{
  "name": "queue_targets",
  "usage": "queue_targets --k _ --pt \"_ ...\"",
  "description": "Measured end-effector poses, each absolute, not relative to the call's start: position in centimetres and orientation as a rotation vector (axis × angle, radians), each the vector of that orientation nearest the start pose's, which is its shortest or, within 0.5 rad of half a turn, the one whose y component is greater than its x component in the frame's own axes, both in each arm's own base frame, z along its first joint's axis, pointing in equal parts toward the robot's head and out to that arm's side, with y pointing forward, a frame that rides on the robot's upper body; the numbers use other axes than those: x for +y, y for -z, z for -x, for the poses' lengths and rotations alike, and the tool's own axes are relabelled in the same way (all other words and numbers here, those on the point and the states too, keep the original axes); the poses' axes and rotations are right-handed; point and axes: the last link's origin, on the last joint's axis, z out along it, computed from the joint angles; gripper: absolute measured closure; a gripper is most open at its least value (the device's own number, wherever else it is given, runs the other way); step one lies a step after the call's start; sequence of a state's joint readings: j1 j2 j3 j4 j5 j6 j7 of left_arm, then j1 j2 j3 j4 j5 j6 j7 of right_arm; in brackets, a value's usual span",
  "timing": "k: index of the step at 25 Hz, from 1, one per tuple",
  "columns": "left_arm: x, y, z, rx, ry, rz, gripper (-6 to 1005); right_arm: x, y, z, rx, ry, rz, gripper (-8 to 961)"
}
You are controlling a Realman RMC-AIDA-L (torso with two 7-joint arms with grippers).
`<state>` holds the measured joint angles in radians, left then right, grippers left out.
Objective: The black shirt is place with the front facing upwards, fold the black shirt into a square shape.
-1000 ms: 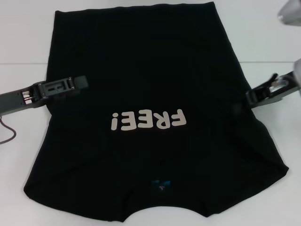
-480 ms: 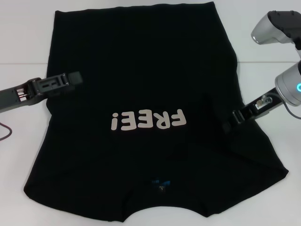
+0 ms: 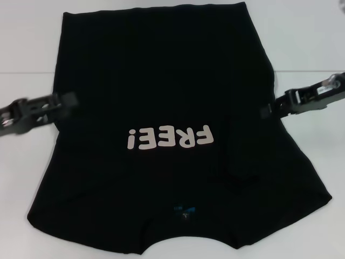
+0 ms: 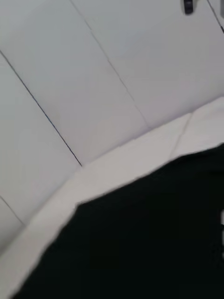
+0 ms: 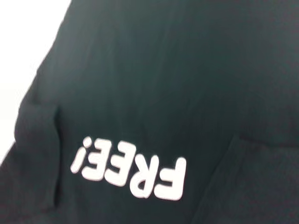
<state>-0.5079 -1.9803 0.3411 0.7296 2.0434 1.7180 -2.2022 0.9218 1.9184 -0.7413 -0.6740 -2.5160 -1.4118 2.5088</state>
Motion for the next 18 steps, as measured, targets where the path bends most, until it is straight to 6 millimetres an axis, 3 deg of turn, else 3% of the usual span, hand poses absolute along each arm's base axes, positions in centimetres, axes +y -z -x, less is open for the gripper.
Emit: queue_targets --k 7,13,18 --pt "29.5 -10.3 31.8 -1.960 0.817 2.128 360 44.0 -7.5 -21.1 1.601 -0.221 2.303 396" --pt "27.6 -10.0 33.6 -2.084 0.726 2.042 390 44.0 -8.0 -21.1 1.628 -0.278 2.282 403" --pt "27.1 -9.6 34.8 -2.121 0.640 1.987 486 44.0 -8.0 -21.3 1.630 -0.276 2.279 403"
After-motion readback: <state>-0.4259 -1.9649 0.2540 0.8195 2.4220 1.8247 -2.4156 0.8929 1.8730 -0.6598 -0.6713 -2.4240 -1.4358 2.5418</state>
